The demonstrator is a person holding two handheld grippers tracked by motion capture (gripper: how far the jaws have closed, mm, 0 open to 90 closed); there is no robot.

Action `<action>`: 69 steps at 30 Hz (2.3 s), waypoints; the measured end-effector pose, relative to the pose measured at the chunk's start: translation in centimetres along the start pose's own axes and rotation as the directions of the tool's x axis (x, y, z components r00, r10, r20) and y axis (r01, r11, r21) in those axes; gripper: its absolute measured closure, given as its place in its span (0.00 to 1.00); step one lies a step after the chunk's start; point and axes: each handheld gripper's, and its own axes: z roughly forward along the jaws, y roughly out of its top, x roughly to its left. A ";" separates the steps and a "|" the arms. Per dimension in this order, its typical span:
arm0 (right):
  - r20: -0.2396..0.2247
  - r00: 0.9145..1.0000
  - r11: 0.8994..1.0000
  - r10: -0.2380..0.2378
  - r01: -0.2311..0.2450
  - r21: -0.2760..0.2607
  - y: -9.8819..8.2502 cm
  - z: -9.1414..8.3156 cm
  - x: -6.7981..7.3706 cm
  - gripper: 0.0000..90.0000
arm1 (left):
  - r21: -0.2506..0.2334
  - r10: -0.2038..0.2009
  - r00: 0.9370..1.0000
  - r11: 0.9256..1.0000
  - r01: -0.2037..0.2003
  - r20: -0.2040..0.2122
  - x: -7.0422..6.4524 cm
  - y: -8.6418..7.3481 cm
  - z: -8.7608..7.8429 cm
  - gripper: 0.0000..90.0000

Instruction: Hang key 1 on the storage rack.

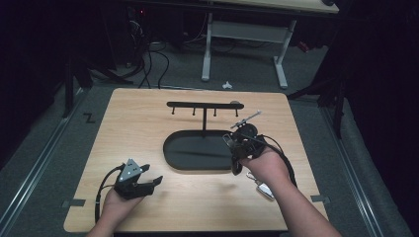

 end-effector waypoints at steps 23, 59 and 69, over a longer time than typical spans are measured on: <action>0.032 0.999 0.997 0.001 0.001 -0.081 5.4 0.2 0.0 0.90 | 0.017 0.010 1.000 1.000 -0.010 0.005 0.0 -0.1 0.2 0.36; 0.088 0.995 0.995 0.052 -0.044 -0.087 8.4 3.5 -0.8 0.86 | 0.035 0.008 1.000 0.999 -0.009 0.014 0.1 -0.3 0.4 0.36; 0.073 0.996 0.994 0.052 -0.044 -0.097 7.0 3.0 -1.0 0.84 | 0.040 0.016 1.000 0.999 -0.017 0.014 0.1 -0.3 0.5 0.36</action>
